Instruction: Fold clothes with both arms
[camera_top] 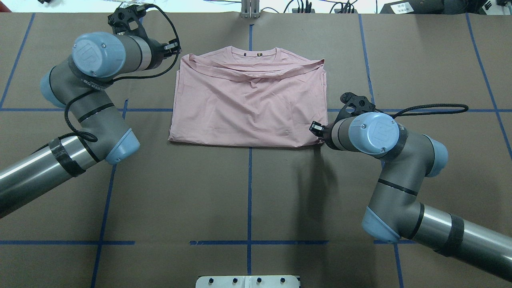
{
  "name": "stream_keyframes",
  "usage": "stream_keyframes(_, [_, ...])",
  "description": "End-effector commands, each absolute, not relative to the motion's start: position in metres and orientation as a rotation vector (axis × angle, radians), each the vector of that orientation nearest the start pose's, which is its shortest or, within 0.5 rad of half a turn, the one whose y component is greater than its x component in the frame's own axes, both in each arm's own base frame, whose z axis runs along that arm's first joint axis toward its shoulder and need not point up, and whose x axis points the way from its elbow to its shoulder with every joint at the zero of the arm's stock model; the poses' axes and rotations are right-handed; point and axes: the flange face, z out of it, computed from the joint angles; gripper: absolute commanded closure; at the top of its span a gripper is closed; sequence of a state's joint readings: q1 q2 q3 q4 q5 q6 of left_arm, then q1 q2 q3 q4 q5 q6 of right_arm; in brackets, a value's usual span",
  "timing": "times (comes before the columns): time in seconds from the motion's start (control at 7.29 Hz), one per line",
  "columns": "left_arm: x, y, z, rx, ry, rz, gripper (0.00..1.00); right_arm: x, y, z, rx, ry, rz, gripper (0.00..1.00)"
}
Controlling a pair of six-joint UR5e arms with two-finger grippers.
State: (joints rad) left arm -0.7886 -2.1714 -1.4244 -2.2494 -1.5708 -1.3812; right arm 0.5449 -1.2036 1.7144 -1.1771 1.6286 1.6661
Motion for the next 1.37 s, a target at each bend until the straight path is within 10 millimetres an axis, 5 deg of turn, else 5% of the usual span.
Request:
stream_keyframes(0.0, [0.416, -0.607, 0.295, 0.535, 1.014, -0.539, 0.50, -0.461, -0.430, 0.337, 0.148, -0.946, 0.553, 1.00])
stream_keyframes(0.41, [0.416, -0.604, 0.293, 0.516, 1.033, -0.570, 0.50, -0.373, -0.365, 0.338, 0.081, -1.009, 0.516, 1.00])
stream_keyframes(0.69, [0.414, -0.602, 0.287, 0.506, 1.048, -0.592, 0.50, -0.325, -0.298, 0.319, -0.230, -1.092, 0.335, 1.00])
stream_keyframes(0.82, [0.412, -0.599, 0.288, 0.505, 1.050, -0.590, 0.50, -0.327, -0.278, 0.314, -0.399, -1.090, 0.319, 1.00])
stream_keyframes(1.1, [0.403, -0.589, 0.272, 0.515, 1.078, -0.586, 0.50, -0.376, -0.185, 0.332, -0.638, -0.962, 0.120, 1.00])
stream_keyframes(1.23, [0.396, -0.581, 0.260, 0.510, 1.077, -0.587, 0.50, -0.408, -0.139, 0.354, -0.601, -0.895, 0.073, 0.56])
